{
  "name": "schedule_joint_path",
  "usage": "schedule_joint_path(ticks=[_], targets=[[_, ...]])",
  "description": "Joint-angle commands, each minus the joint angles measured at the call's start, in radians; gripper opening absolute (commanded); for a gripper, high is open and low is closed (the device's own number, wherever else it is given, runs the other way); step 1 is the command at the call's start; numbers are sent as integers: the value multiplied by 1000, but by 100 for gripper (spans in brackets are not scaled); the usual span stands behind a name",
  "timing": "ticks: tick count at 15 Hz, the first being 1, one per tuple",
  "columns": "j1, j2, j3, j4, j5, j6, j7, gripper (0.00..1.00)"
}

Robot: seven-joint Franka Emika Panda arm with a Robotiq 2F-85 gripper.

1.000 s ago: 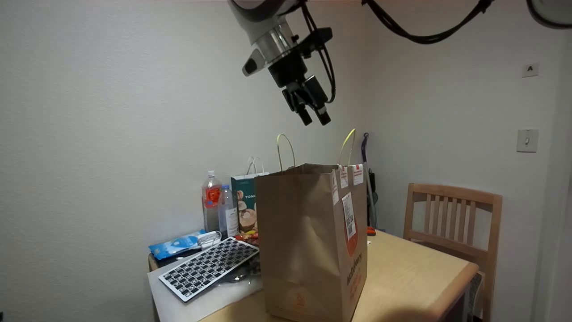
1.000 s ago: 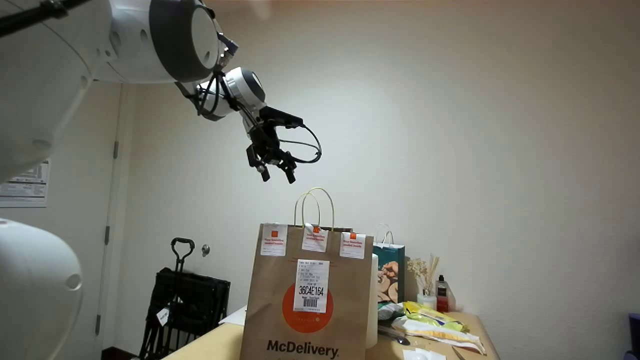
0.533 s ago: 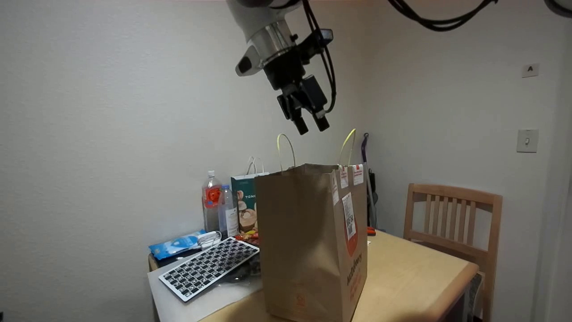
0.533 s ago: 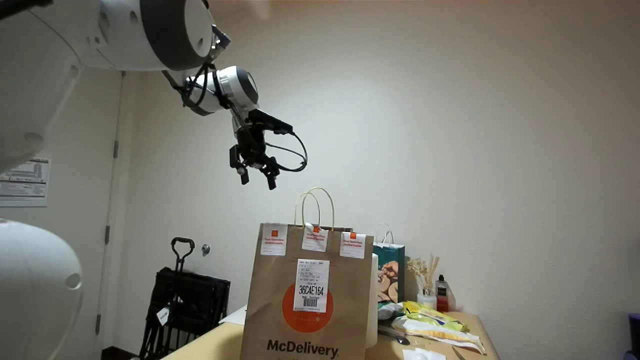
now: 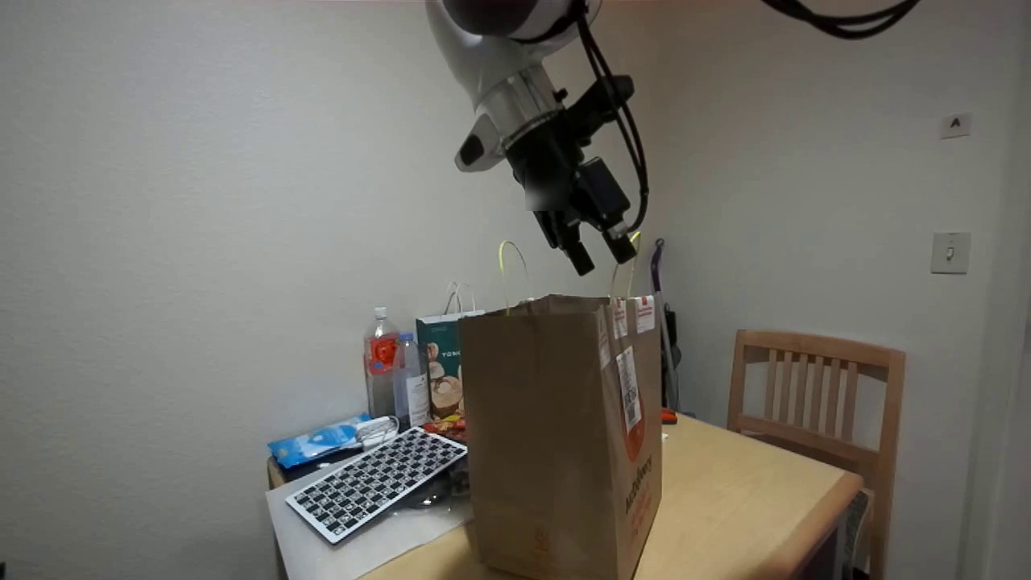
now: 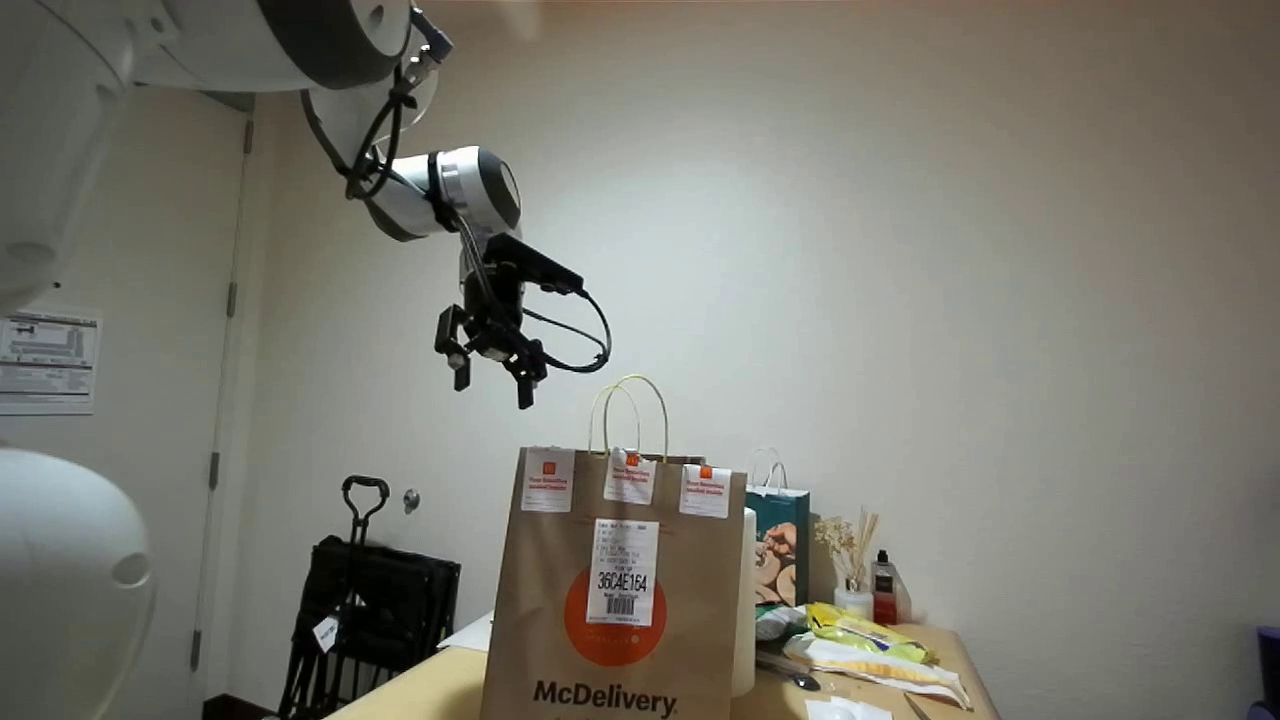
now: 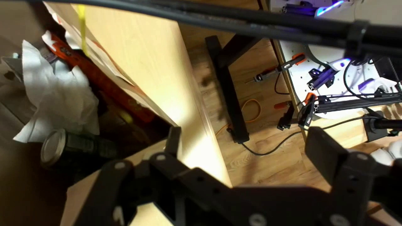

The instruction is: Move the paper bag

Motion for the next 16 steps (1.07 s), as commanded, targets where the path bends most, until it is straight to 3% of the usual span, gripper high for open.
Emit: schedule_joint_path(ticks=[1,6,16], targets=[[-46,3,46,-1,-6,-5,6,100],[-89,48,64,2,26,5,-51,100],[-124,75,78,-33,-11,112,-261,100]])
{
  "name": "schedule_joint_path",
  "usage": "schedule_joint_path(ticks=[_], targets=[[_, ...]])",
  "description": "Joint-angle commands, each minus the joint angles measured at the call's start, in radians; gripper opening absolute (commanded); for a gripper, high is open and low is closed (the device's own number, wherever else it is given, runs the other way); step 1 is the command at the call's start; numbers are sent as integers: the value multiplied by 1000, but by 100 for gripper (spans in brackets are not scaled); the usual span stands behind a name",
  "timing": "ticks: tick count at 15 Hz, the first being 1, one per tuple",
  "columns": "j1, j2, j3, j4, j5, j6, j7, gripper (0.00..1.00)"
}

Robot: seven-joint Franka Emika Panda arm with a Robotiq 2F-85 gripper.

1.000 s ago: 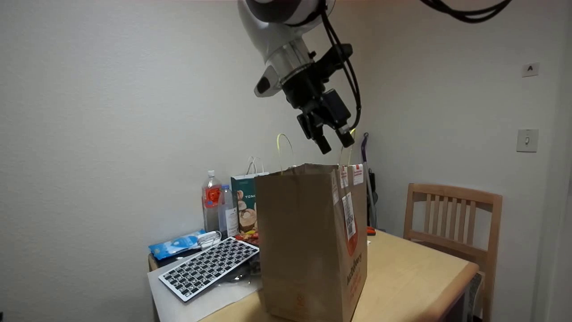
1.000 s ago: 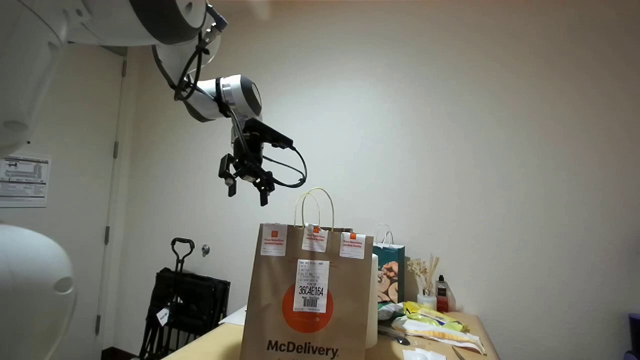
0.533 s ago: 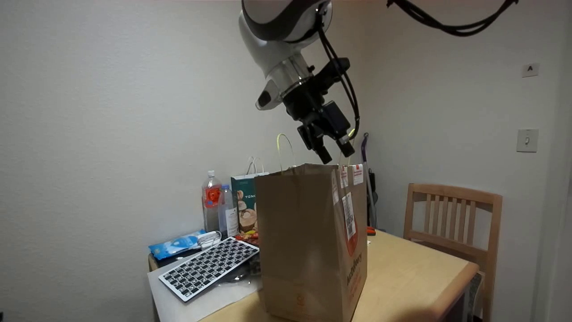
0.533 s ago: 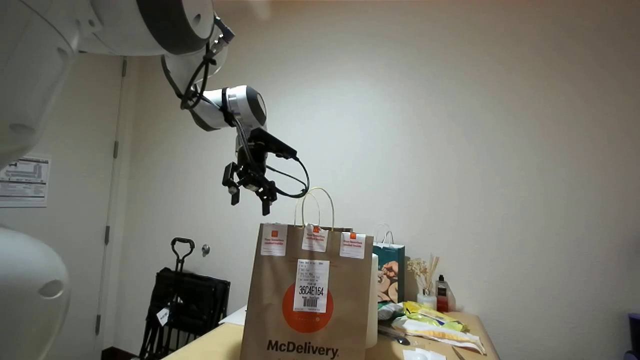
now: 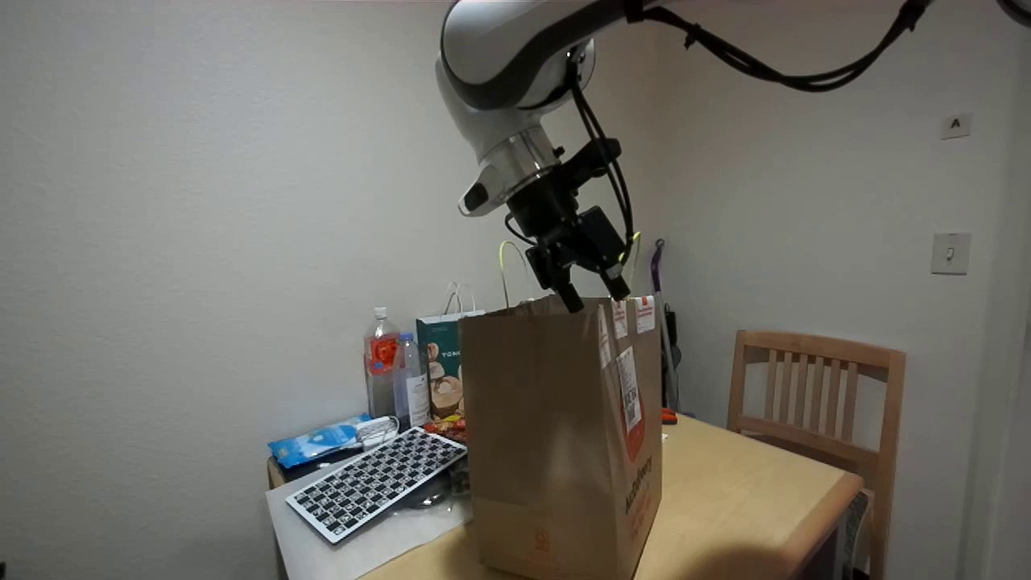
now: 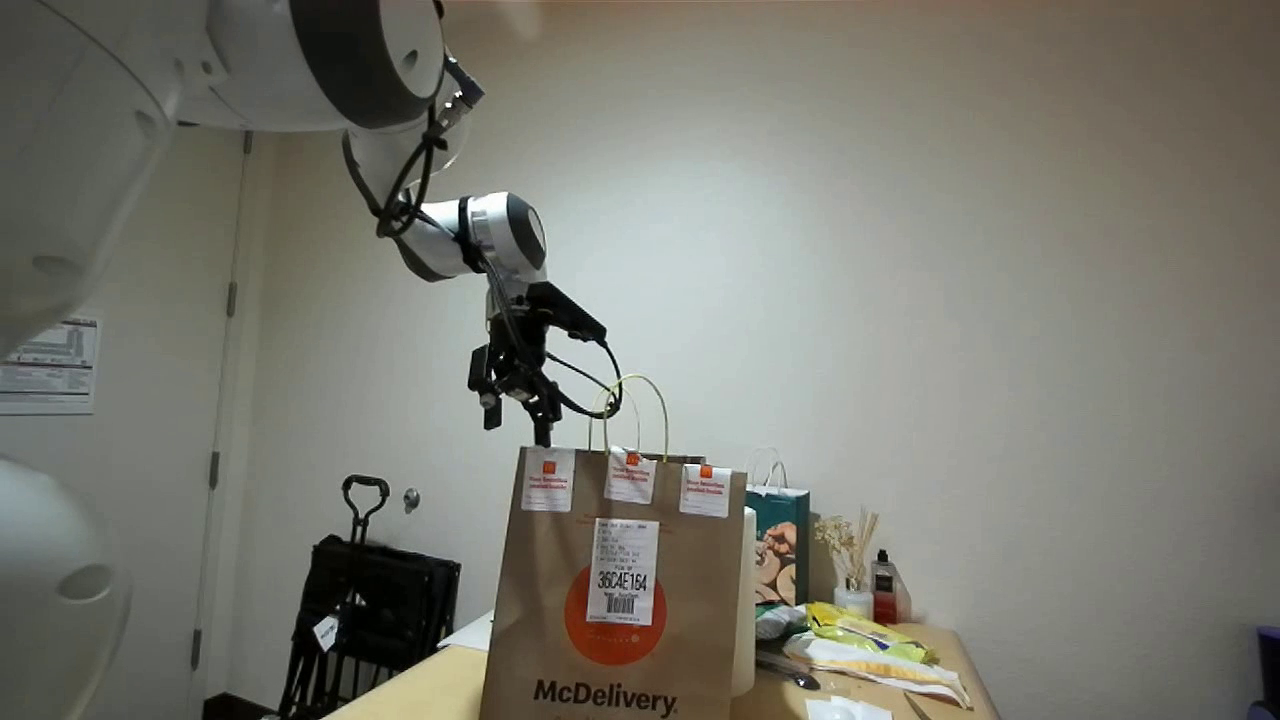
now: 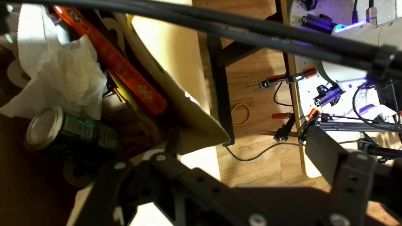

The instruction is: Move the paper bag

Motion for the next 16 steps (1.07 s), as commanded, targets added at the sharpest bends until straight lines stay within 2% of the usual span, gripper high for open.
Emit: schedule_joint_path(ticks=[1,7,8,11,16], targets=[[-25,-7,19,-28,-5,27,-71,100],[-30,19,3,-29,16,-123,15,100],[-35,24,2,-22,28,-156,37,79],[-55,30,5,-22,66,-194,40,59],[-78,52,7,-22,92,-135,10,26]])
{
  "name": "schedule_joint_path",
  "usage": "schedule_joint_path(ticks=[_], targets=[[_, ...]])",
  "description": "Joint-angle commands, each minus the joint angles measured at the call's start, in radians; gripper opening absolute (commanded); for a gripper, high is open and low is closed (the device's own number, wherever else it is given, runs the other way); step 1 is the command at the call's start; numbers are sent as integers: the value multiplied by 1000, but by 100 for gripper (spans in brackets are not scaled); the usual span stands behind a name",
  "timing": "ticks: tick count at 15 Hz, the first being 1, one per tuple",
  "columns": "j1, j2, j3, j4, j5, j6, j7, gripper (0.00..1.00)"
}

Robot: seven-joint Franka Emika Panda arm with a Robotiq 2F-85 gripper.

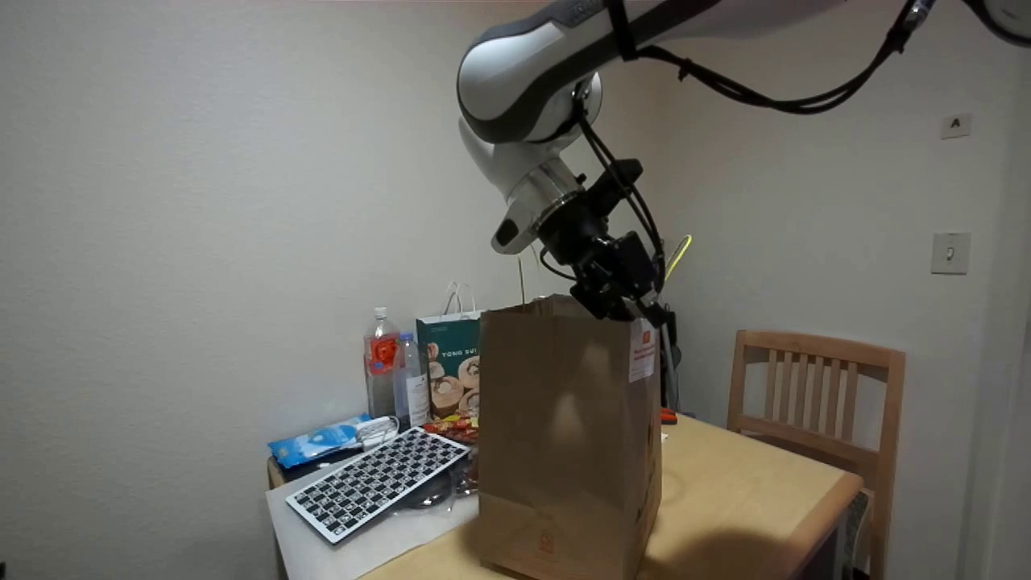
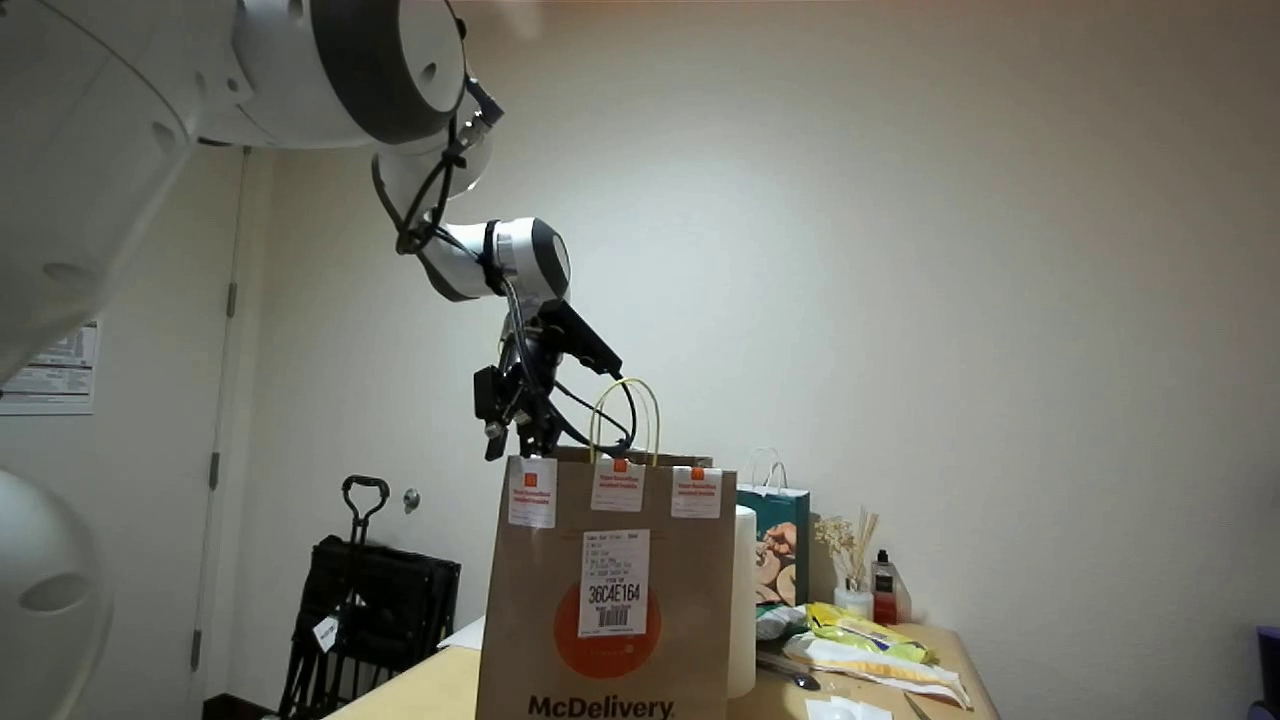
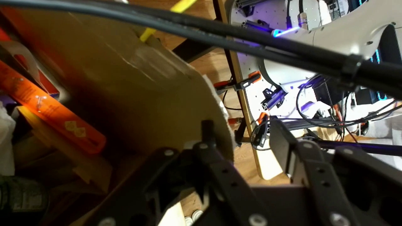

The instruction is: Move the paper bag

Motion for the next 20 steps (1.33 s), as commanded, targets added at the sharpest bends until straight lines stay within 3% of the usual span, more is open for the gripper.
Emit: schedule_joint_path(ticks=[1,4,7,9,15,20], targets=[[-24,22,10,9,23,29,-4,20],[-31,49,5,44,37,46,26,1],[-43,59,1,60,54,68,31,0],[-40,61,-5,52,-30,72,-10,0],[-44,-25,-3,-68,-302,41,-347,0],[-53,-82,0,-177,-432,140,-593,0]])
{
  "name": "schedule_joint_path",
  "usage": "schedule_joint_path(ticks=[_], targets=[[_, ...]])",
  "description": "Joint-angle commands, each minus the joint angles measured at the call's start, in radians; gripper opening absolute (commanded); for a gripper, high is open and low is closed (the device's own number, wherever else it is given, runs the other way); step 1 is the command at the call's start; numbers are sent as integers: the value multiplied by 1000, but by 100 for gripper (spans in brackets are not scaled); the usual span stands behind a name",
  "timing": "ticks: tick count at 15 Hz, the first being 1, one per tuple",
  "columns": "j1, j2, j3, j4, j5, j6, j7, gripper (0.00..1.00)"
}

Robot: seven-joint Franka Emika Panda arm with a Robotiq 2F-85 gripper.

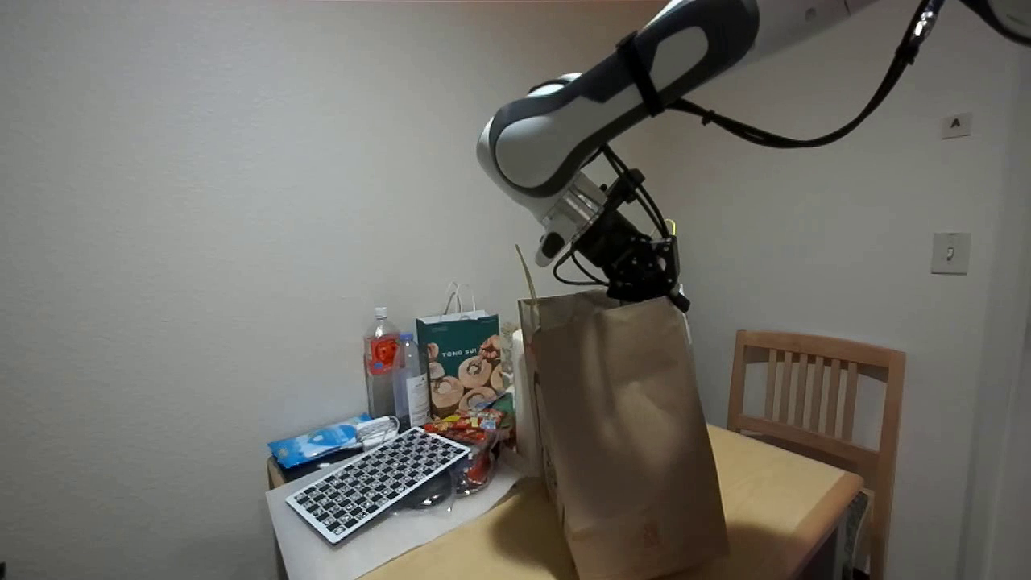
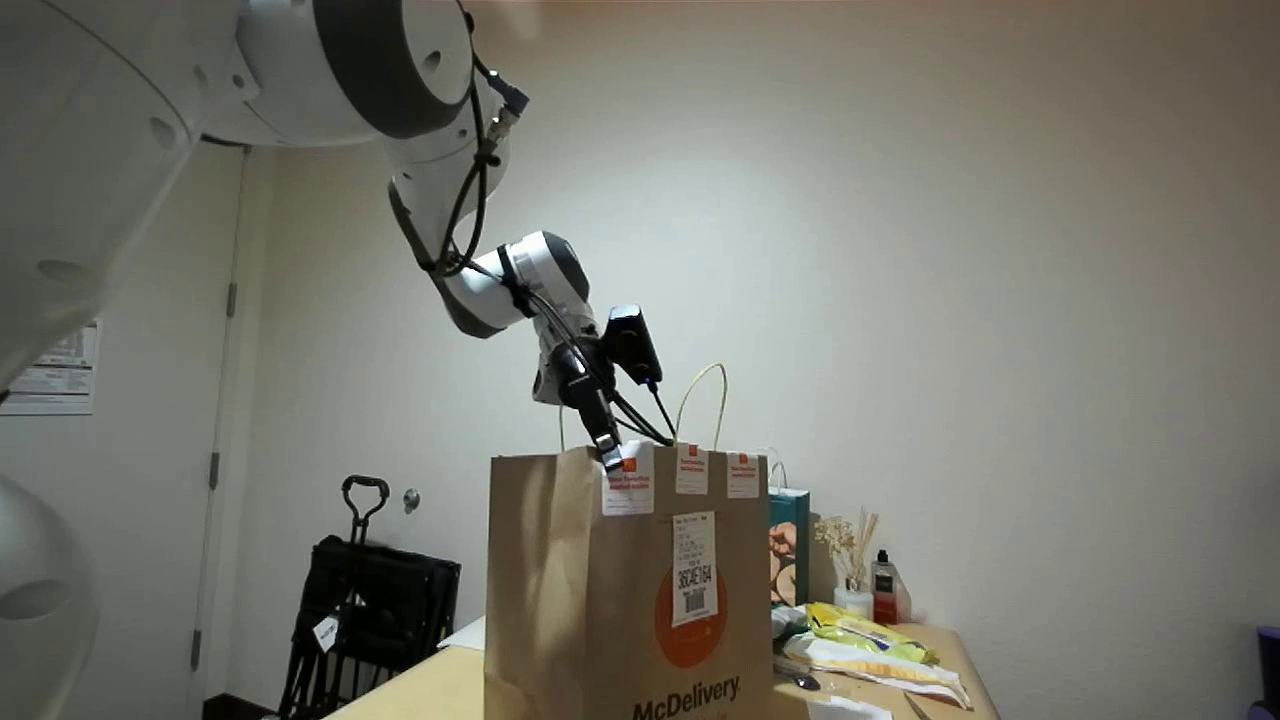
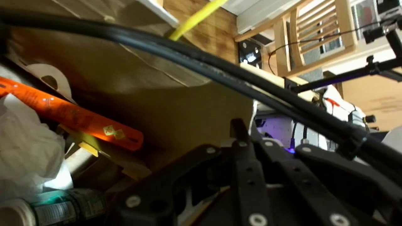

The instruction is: Move the paper bag

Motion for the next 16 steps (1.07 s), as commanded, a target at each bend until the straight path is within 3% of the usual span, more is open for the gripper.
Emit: schedule_joint_path(ticks=[1,2,3,4,5,6,8,16], targets=[[-11,-81,10,-124,-93,90,-169,0],[-10,-83,10,-139,-113,117,-205,0],[0,-27,1,-59,-64,59,-127,1],[0,-33,2,-74,-76,74,-151,1],[1,-36,3,-84,-82,79,-162,26],[-3,-34,4,-83,-71,98,-168,27],[-2,-14,8,-67,-57,104,-176,38],[50,-34,20,52,-81,92,-61,89]])
